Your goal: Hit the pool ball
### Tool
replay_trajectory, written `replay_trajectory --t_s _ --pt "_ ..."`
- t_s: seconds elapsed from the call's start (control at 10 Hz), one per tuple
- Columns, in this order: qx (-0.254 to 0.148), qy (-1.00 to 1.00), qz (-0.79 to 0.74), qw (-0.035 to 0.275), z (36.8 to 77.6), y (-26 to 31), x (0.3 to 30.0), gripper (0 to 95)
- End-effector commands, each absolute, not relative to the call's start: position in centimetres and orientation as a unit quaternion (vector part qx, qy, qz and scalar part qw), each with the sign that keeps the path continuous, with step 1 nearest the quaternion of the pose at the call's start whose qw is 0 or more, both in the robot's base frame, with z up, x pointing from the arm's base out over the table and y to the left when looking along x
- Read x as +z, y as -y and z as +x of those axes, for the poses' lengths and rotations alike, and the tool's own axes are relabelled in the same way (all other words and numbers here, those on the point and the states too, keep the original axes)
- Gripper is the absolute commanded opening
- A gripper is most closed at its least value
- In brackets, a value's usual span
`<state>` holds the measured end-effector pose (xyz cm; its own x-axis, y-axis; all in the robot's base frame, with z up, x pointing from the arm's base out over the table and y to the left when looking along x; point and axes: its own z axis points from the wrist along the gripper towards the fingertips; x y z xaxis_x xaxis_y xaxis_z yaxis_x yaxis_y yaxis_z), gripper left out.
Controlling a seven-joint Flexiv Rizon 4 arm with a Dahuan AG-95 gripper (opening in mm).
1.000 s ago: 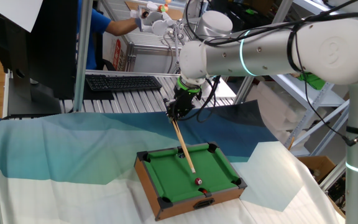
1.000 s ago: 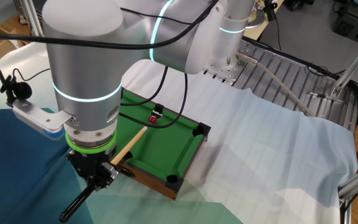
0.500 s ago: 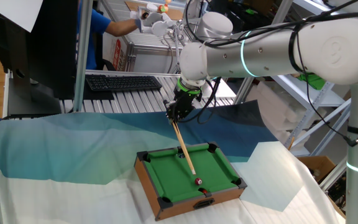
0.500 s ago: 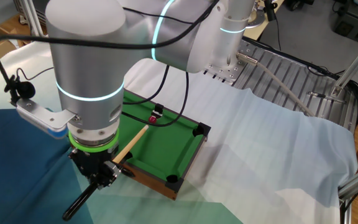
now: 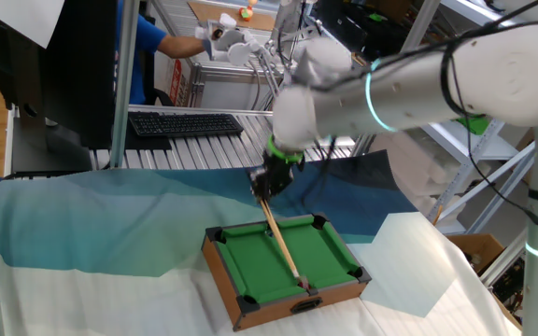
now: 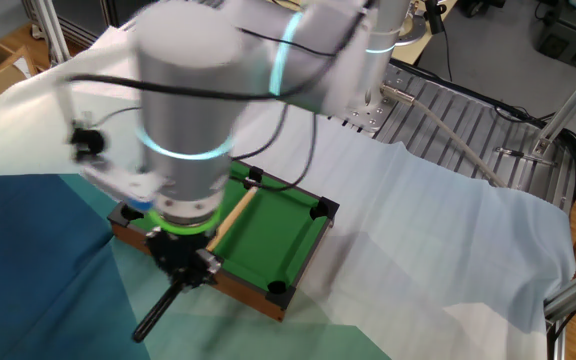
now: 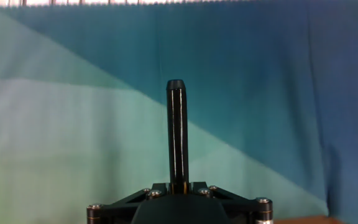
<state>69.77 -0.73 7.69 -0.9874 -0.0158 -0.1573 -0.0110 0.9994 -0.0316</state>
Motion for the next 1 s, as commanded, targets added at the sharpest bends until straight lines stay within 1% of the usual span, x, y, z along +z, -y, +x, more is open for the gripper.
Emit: replay_trajectory --t_s 0.1,0.4,0.5,0.6,1.0 --pt "-0.007 -0.998 -0.001 0.056 71.9 0.8 8.8 0.0" --pt "-0.003 -1.0 0.005 0.025 76.7 1.8 12.0 0.0" --pt "0.004 -1.0 0.009 0.018 77.7 2.2 12.5 0.0" --pt "0.003 -1.0 0.011 0.015 78.6 2.4 12.8 0.0" --pt "0.004 -1.0 0.021 0.012 77.9 2.1 12.5 0.0"
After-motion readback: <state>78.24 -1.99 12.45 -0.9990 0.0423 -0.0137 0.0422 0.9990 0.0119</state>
